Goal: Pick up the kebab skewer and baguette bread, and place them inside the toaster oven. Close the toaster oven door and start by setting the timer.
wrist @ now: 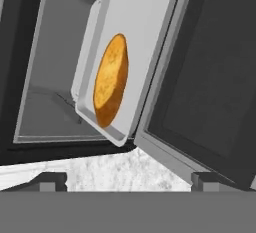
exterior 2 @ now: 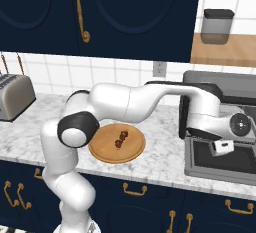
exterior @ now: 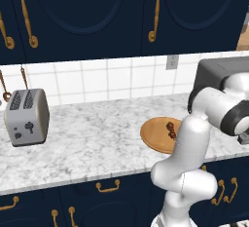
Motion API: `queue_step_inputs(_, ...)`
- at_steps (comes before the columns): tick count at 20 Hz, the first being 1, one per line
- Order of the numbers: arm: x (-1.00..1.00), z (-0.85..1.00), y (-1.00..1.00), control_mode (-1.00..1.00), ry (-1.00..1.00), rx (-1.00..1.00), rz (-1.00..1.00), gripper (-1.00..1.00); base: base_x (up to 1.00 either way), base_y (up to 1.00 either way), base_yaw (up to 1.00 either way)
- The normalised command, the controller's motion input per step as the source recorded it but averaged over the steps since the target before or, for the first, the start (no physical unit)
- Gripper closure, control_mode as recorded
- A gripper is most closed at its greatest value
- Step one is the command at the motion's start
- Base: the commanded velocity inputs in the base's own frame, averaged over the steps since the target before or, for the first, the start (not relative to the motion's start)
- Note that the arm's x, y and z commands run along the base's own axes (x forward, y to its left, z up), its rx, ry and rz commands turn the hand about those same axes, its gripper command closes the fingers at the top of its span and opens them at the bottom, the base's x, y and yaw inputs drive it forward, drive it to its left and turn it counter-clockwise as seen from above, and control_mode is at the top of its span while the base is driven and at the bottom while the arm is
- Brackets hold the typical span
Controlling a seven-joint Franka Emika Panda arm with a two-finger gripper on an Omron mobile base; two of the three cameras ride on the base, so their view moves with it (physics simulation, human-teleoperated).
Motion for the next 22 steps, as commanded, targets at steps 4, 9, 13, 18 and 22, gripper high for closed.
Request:
queue_step_inputs(4, -0.28, 0.0, 1.0, -1.0, 0.15, -0.15, 0.34, -1.0, 0.0, 0.0, 0.0)
queue_step_inputs(9, -0.18, 0.07, 1.0, -1.0, 0.27, -0.12, 0.3, -1.0, 0.0, 0.0, 0.0)
queue_step_inputs(13, -0.28, 0.0, 1.0, -1.0, 0.2, -0.14, 0.27, -1.0, 0.0, 0.0, 0.0)
queue_step_inputs(18, -0.14, 0.0, 1.0, -1.0, 0.15, -0.15, 0.21, -1.0, 0.0, 0.0, 0.0)
queue_step_inputs(22, 0.0, 0.0, 0.85, -1.0, 0.16, -0.09, 0.18, -1.0, 0.0, 0.0, 0.0)
